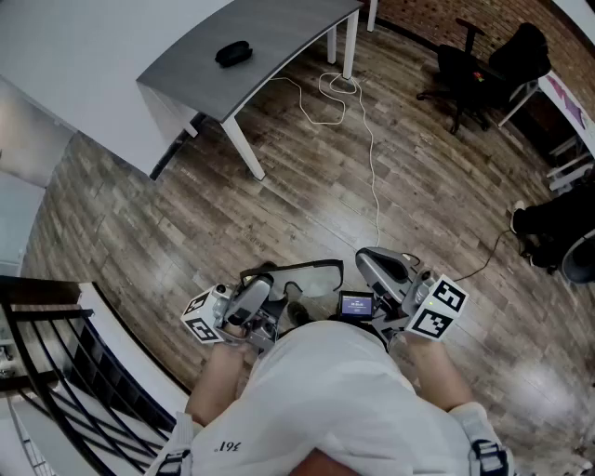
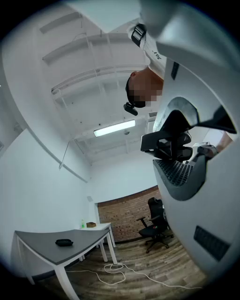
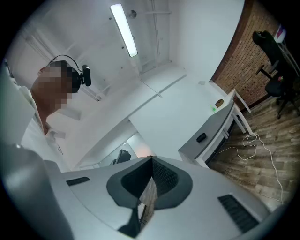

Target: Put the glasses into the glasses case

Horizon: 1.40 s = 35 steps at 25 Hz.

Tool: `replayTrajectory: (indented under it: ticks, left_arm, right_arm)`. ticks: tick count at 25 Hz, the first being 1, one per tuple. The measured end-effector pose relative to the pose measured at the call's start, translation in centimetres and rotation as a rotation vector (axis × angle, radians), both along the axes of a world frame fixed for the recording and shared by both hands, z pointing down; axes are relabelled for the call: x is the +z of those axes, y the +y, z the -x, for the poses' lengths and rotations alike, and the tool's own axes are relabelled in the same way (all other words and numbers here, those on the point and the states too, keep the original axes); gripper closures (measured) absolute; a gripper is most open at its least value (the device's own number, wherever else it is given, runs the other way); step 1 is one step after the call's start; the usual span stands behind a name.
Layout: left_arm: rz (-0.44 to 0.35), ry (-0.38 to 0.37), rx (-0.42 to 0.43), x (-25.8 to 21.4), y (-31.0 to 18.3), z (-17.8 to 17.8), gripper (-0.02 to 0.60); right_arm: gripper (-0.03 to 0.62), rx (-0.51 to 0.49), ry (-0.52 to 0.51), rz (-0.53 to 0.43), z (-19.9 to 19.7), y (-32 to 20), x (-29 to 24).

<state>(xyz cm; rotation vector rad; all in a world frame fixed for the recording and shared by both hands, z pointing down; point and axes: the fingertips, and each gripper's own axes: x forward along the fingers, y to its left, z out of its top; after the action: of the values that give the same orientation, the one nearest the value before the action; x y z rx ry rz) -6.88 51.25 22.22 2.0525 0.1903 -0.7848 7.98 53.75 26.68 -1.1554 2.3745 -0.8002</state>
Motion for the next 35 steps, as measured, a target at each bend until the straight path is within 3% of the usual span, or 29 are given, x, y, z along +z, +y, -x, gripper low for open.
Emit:
replayTrajectory:
  ticks: [4,12,15,17,18,20,23,28,35]
  left_arm:
    - [0.032,0.001,-0.009,0.9,0.5,1.0,0.439]
    - [0.000,-0.003,-0.088,0.3,0.3,1.5,0.440]
    - [-0.035,0.008,-0.127,-0.4,0.4,1.8,0.440]
    - [-0.052,0.013,-0.151,-1.1,-0.1,1.7,0.440]
    - [-0.052,0.015,-0.161,-1.4,-0.3,1.5,0.440]
    - [-0.035,0.010,-0.175,-1.4,-0.8,1.1,0.440]
    - [-0.010,-0.020,-0.177,-0.7,-0.9,0.4,0.440]
    - [0.023,-0.062,-0.156,0.0,-1.2,-1.2,0.440]
    - [0.074,-0.113,-0.126,1.4,-1.3,-3.6,0.440]
  right_arm:
    - [0.585,-0.012,0.068,0.016,0.9,0.5,0.1]
    - [0.585,-0.031,0.179,-0.021,0.2,0.1,0.2]
    - [0.585,-0.039,0.237,-0.112,-0.3,-0.4,-1.7]
    - [0.582,-0.054,0.330,-0.209,-0.5,-0.5,-3.5]
    - [0.571,-0.079,0.390,-0.251,-0.2,-0.4,-4.0]
    - [0.365,-0.150,0.526,-0.325,1.1,-0.2,-4.5]
    - [0.299,-0.250,0.745,-0.461,3.7,0.2,-4.8]
    - [0.256,-0.368,0.999,-0.527,5.5,-0.2,-3.0]
    - [0.260,-0.441,1.109,-0.502,4.8,-0.7,-0.8]
